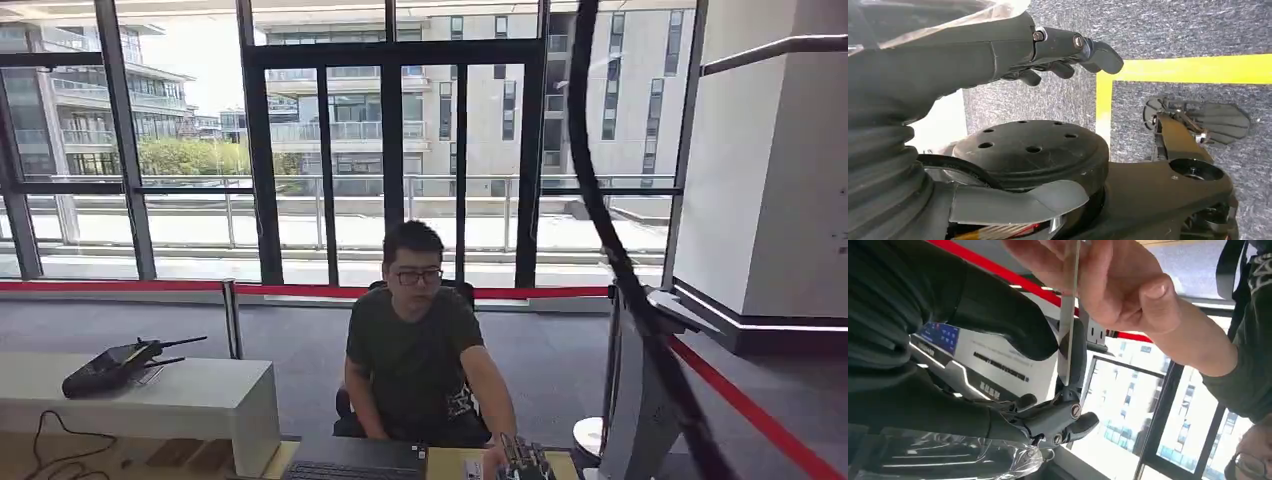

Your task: Pass the card to the sensor for recognition and then transmit it.

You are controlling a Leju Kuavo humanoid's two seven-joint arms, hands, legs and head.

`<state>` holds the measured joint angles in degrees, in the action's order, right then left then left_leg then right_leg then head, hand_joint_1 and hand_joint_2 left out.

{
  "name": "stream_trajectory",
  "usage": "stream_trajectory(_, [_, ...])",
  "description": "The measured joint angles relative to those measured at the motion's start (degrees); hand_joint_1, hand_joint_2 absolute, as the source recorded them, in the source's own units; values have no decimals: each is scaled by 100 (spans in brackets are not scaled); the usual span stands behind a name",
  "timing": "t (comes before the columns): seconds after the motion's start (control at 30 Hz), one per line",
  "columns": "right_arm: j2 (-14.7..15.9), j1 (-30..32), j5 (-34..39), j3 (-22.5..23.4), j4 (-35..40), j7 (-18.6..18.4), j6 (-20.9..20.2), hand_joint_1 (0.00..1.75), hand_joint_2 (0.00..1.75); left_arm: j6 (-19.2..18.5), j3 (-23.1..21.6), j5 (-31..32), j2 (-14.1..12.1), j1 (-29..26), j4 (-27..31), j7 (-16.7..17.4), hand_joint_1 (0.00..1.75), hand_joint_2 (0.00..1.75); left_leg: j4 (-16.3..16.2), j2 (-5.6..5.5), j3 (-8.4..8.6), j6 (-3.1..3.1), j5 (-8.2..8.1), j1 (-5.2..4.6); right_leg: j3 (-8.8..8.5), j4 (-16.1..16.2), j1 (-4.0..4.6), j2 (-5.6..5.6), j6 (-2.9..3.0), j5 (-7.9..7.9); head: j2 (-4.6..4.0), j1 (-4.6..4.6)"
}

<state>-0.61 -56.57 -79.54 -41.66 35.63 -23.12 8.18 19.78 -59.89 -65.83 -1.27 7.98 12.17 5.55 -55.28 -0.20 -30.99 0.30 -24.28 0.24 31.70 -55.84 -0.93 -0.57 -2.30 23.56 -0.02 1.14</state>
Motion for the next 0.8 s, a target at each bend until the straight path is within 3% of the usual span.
stream_trajectory(0.43, [-85,-134,-4,-24,-221,48,13,175,175,-39,0,-33,20,-19,0,-105,0,175,0,-1,-1,0,0,0,2,0,0,0,0,0,0,-2])
stream_trajectory(0.47, [-83,-153,-4,-26,-241,50,15,0,175,-39,0,-33,22,-20,0,-114,0,175,0,-1,-1,0,0,0,2,0,0,0,0,0,0,0])
stream_trajectory(0.5, [-81,-172,-4,-28,-262,50,28,0,175,-37,0,-33,22,-21,0,-118,0,175,0,-1,-1,0,0,0,2,0,0,0,0,0,0,0])
stream_trajectory(0.53, [-79,-185,18,-28,-284,85,50,0,0,-35,0,-33,24,-22,0,-123,0,175,0,-1,-1,0,0,0,2,0,0,0,0,0,0,0])
stream_trajectory(0.6, [-68,-208,129,-28,-310,332,68,0,0,-35,0,-33,26,-26,0,-140,0,175,0,1,0,0,0,0,3,0,0,0,0,0,0,0])
stream_trajectory(0.8, [-48,-251,107,-42,-374,271,-151,0,0,-64,0,-13,28,-28,0,-151,0,175,0,0,-1,0,0,0,4,0,0,0,0,0,0,0])
